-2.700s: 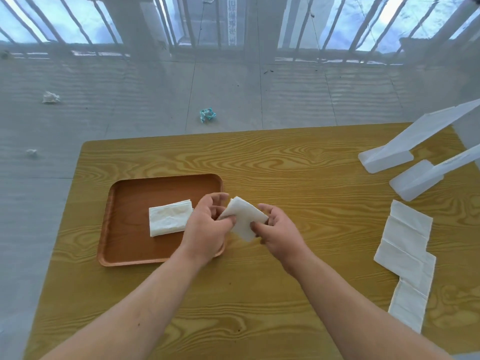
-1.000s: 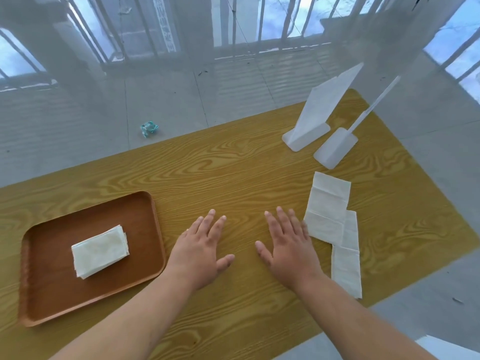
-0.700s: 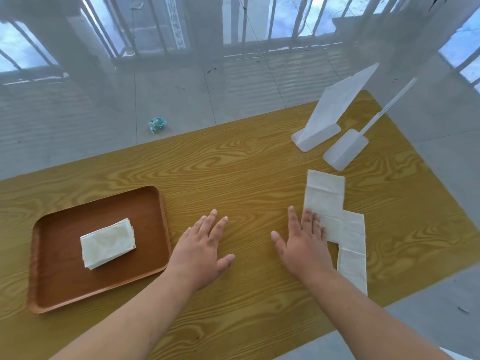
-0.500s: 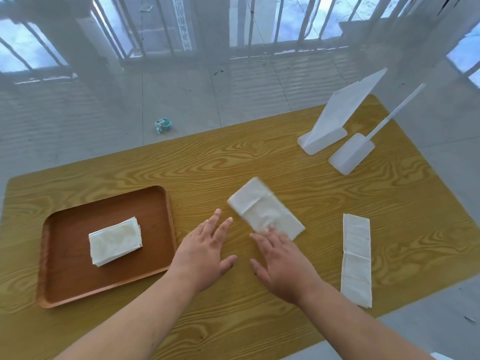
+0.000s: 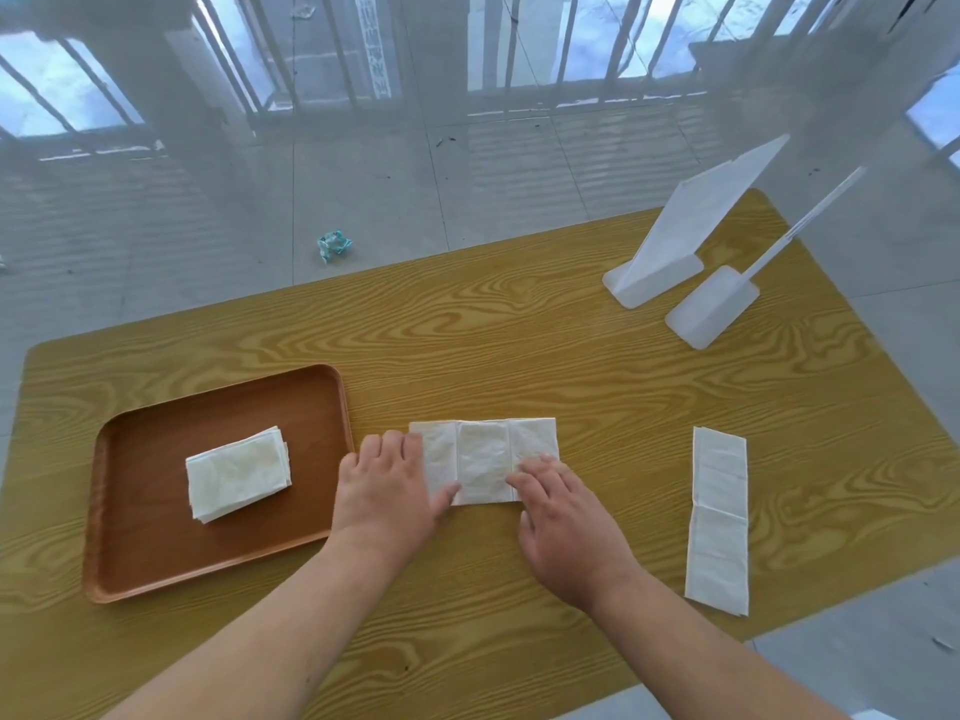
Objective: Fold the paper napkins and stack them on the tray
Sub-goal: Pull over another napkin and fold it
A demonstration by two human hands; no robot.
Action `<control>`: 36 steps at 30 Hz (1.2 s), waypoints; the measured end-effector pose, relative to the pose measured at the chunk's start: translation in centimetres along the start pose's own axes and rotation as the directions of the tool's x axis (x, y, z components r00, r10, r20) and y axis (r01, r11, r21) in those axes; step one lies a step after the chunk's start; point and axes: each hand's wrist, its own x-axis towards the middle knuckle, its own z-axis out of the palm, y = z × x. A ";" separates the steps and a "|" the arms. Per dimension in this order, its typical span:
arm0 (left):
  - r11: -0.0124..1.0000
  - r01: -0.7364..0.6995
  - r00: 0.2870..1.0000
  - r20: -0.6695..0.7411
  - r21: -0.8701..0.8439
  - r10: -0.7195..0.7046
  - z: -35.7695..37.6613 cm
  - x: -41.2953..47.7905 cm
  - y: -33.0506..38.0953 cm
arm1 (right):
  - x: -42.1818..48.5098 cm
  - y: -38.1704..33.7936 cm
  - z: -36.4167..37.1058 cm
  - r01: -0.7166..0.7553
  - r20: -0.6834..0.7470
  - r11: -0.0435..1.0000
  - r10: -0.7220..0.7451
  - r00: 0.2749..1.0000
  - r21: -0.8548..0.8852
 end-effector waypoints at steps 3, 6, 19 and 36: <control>0.991 0.127 0.991 0.040 -0.039 -0.125 0.0 0.5 -0.2 | -0.4 -0.4 0.2 0.025 0.017 0.999 -0.024 1.000 -0.031; 0.962 0.175 0.984 0.078 -0.210 -0.162 -0.1 1.1 -0.4 | -0.8 -0.7 0.4 0.020 0.006 0.999 -0.019 1.000 -0.051; 0.574 -0.005 0.996 -0.053 -0.819 -0.067 -1.9 0.7 1.5 | -0.4 -1.4 0.7 0.010 -0.002 0.998 -0.010 1.000 -0.055; 0.725 0.078 0.996 0.018 -0.684 -0.091 -0.3 -0.3 1.1 | -0.4 -2.0 0.1 0.016 -0.055 0.999 -0.019 0.998 -0.050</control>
